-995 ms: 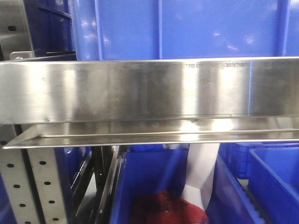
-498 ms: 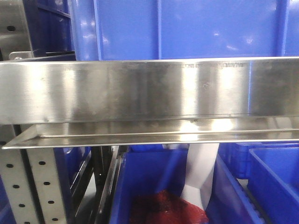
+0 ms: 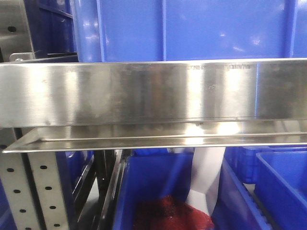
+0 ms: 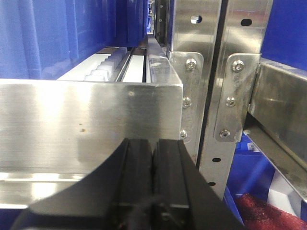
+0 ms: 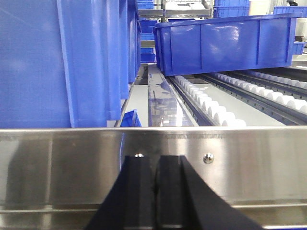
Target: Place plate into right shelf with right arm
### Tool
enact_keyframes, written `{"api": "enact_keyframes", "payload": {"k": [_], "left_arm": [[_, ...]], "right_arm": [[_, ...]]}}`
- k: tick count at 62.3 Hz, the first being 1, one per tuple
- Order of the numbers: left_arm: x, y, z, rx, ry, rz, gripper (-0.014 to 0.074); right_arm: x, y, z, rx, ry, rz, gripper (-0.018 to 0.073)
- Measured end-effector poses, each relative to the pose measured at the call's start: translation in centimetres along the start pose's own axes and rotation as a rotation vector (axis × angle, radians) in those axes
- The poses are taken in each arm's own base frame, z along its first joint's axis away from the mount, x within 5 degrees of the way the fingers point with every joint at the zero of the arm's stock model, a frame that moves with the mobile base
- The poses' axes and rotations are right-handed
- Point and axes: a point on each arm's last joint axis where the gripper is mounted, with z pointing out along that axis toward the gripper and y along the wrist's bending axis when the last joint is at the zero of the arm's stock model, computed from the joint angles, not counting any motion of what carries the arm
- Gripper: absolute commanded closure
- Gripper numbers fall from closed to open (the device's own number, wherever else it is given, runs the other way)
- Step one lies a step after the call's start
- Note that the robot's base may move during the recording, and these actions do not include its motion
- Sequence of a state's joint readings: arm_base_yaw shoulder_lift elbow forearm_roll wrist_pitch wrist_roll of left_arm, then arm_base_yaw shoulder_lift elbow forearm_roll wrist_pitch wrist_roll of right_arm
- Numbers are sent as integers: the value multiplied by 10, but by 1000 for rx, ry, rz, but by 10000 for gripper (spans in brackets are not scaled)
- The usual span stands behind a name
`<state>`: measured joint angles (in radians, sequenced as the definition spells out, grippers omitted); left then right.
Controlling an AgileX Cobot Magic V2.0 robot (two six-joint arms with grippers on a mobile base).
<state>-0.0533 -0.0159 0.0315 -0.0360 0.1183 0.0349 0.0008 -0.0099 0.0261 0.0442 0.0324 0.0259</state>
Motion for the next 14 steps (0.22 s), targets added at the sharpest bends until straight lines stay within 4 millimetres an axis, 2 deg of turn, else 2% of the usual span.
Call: {"api": "enact_keyframes", "payload": {"k": [14], "left_arm": [[0,0,0,0,0,0,643]], "right_arm": [[0,0,0,0,0,0,504]]}}
